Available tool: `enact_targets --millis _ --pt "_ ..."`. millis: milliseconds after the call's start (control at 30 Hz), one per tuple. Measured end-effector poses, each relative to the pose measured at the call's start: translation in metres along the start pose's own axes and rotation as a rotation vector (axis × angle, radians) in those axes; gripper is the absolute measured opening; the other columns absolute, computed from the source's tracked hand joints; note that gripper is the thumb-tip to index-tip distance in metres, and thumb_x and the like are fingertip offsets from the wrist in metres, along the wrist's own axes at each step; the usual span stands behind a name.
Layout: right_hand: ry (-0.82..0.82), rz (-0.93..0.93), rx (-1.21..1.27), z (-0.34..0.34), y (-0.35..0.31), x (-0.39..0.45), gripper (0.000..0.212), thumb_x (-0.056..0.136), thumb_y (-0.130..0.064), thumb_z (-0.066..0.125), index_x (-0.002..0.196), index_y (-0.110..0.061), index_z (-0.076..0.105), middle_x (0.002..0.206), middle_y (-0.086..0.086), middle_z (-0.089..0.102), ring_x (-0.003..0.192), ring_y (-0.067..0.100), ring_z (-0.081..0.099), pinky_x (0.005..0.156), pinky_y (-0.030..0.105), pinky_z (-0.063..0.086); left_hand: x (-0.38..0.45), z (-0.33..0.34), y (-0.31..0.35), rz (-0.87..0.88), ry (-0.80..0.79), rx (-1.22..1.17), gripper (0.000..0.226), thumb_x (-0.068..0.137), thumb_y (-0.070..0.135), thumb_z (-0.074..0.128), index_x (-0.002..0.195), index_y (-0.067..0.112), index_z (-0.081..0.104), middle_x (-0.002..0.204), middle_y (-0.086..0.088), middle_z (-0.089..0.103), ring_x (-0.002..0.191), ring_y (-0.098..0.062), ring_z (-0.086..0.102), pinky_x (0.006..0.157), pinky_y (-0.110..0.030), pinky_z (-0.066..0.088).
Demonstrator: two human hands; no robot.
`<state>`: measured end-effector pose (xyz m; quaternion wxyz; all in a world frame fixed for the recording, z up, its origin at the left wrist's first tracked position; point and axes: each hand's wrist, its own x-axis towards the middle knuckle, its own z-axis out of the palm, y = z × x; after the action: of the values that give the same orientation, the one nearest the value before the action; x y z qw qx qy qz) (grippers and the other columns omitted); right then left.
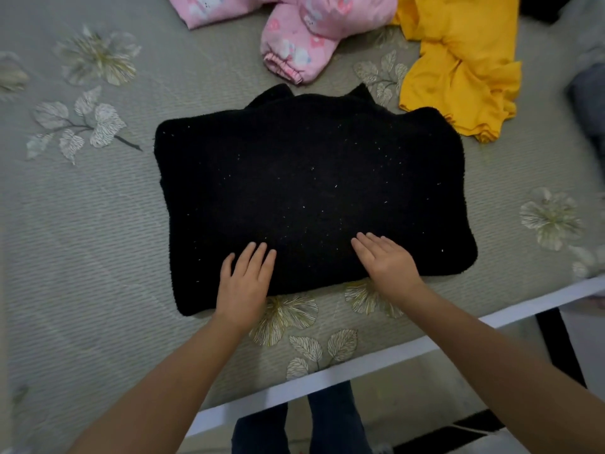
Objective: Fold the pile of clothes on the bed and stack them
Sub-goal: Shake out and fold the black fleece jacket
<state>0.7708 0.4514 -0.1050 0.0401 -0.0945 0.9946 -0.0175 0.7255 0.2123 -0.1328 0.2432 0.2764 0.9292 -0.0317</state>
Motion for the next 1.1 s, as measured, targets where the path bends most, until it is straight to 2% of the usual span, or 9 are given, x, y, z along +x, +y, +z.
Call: enact_targets --millis 133,267,433,600,667,733,900,1000,1100 --pt "0.025 0.029 0.071 -0.012 -0.013 -0.009 0.068 0.021 0.014 0.085 0.087 0.005 0.072 0.085 0.020 0.072 0.073 0.030 0.071 0.055 0.040 0.058 -0.004 -0.022 0.029 0.114 0.170 -0.103 0.093 0.053 0.043 0.084 0.130 0.004 0.049 0.135 -0.021 0.048 0.128 -0.036 0.041 0.099 -0.052 0.037" --pt "0.038 0.011 0.106 -0.018 -0.025 -0.023 0.065 0.021 0.012 0.083 0.085 0.004 0.073 0.082 0.018 0.072 0.069 0.028 0.071 0.051 0.035 0.057 0.003 -0.020 0.037 0.151 0.033 -0.155 0.086 0.085 0.034 0.059 0.148 0.020 0.002 0.156 -0.005 0.000 0.143 -0.021 -0.011 0.113 -0.041 -0.010" --pt "-0.010 0.008 0.071 -0.016 -0.027 -0.027 0.062 0.024 0.009 0.084 0.085 0.003 0.073 0.082 0.017 0.073 0.070 0.028 0.071 0.052 0.035 0.057 0.009 -0.024 0.027 0.274 0.021 -0.211 0.058 0.091 0.007 0.042 0.145 0.017 0.024 0.151 0.000 0.027 0.141 -0.012 0.019 0.115 -0.026 -0.001" --pt "-0.153 0.082 0.058 -0.005 -0.030 -0.027 0.064 0.038 0.003 0.086 0.099 0.003 0.069 0.099 0.020 0.070 0.090 0.028 0.069 0.072 0.036 0.058 0.005 -0.022 0.028 0.261 -0.038 -0.120 0.059 0.095 0.007 0.036 0.147 0.020 0.011 0.155 0.000 0.013 0.143 -0.013 0.008 0.115 -0.033 0.003" --pt "-0.337 0.136 0.047 0.003 -0.033 -0.030 0.067 0.076 0.000 0.065 0.136 0.003 0.037 0.142 0.024 0.038 0.131 0.029 0.040 0.108 0.038 0.033 -0.002 -0.019 0.033 0.207 -0.048 -0.124 0.062 0.094 0.009 0.038 0.147 0.019 0.008 0.156 -0.001 0.007 0.143 -0.015 0.004 0.115 -0.035 0.006" --pt "-0.503 0.163 0.064 0.008 -0.034 -0.034 0.065 0.092 -0.002 0.039 0.147 -0.006 0.006 0.156 0.013 0.004 0.144 0.024 0.007 0.116 0.038 0.007 -0.009 -0.016 0.038 0.130 -0.042 -0.145 0.062 0.094 0.010 0.040 0.147 0.019 0.009 0.156 -0.001 0.007 0.143 -0.017 0.005 0.113 -0.035 0.013" --pt "-0.481 0.182 0.039 0.008 -0.037 -0.036 0.064 0.092 -0.001 0.031 0.147 -0.007 -0.001 0.155 0.014 -0.007 0.144 0.026 -0.004 0.116 0.040 0.000 -0.020 -0.017 0.043 0.130 0.029 -0.194 0.055 0.093 0.029 0.047 0.143 0.016 0.028 0.150 -0.005 0.027 0.138 -0.020 0.024 0.107 -0.036 0.022" --pt "-0.493 0.198 0.064 0.007 -0.039 -0.036 0.065 0.092 -0.001 0.034 0.147 -0.007 0.000 0.155 0.014 -0.006 0.144 0.026 -0.004 0.116 0.040 -0.002 -0.035 -0.018 0.053 0.079 0.241 -0.322 0.045 0.073 0.025 0.076 0.110 0.002 0.065 0.105 -0.018 0.064 0.096 -0.035 0.061 0.076 -0.041 0.048" --pt "-0.475 0.250 0.101 0.005 -0.044 -0.041 0.065 0.093 -0.006 0.038 0.147 -0.007 0.001 0.155 0.013 -0.004 0.144 0.025 -0.003 0.115 0.038 -0.005 -0.053 -0.015 0.072 -0.185 0.237 -0.584 0.038 0.084 0.024 0.064 0.115 0.002 0.061 0.108 -0.017 0.059 0.102 -0.033 0.052 0.083 -0.037 0.041"
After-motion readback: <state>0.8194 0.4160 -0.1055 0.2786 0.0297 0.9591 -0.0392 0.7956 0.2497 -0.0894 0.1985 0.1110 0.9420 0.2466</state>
